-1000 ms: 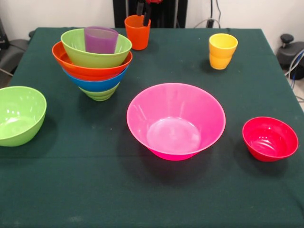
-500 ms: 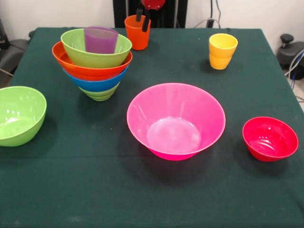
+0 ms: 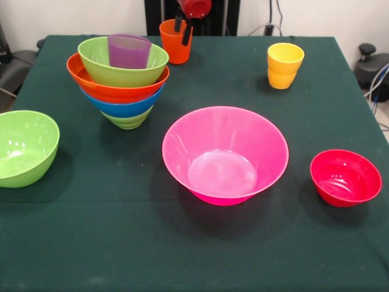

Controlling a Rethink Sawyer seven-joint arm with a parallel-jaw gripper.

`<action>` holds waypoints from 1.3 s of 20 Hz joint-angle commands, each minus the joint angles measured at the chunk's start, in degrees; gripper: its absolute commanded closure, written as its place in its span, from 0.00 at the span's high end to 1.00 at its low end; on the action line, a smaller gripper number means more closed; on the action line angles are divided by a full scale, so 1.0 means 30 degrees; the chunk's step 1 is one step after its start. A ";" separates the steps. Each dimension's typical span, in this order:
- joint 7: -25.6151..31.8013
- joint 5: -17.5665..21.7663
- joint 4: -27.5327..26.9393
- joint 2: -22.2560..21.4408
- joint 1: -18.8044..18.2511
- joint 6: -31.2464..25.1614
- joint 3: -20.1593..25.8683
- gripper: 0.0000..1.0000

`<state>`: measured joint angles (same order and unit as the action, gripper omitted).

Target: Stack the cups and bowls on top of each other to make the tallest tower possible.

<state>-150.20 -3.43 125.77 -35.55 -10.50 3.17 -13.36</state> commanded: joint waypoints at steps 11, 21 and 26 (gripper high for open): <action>-0.3441 -0.1125 0.0009 0.2064 0.0138 0.1617 0.2252 1.00; -0.3350 -0.0828 -0.0226 0.3004 -0.0220 0.2524 0.2497 1.00; -0.3077 -0.0689 -0.0566 0.3477 -0.0487 0.2817 0.2519 1.00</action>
<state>-150.20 -4.03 125.80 -28.71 -10.77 8.37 -12.67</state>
